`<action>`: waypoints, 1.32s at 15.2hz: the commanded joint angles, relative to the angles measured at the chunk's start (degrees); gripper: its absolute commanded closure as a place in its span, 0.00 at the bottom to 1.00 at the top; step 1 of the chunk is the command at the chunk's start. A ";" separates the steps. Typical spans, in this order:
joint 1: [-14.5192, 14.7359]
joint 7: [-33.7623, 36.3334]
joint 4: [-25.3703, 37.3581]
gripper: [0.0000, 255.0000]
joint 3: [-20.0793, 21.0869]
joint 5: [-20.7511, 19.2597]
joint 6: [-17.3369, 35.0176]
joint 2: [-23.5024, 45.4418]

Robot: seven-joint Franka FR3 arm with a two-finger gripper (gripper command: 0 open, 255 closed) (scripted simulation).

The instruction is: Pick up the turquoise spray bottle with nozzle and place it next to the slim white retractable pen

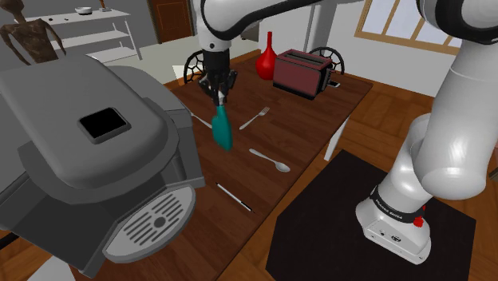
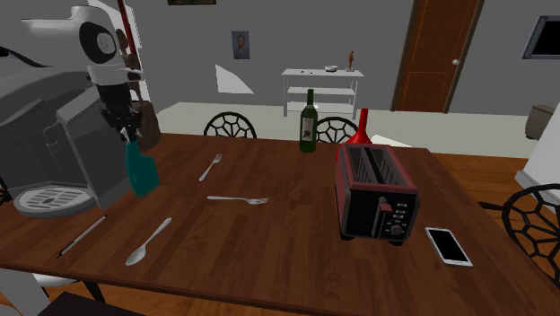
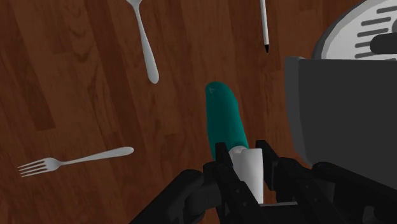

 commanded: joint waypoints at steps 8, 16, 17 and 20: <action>0.00 0.04 -5.26 1.00 -0.02 -0.06 6.60 1.31; 0.00 0.05 -5.77 1.00 -0.02 -0.07 7.33 1.53; 0.00 0.05 -5.77 1.00 -0.02 -0.07 7.33 1.53; 0.00 0.05 -5.77 0.00 -0.02 -0.07 7.33 1.53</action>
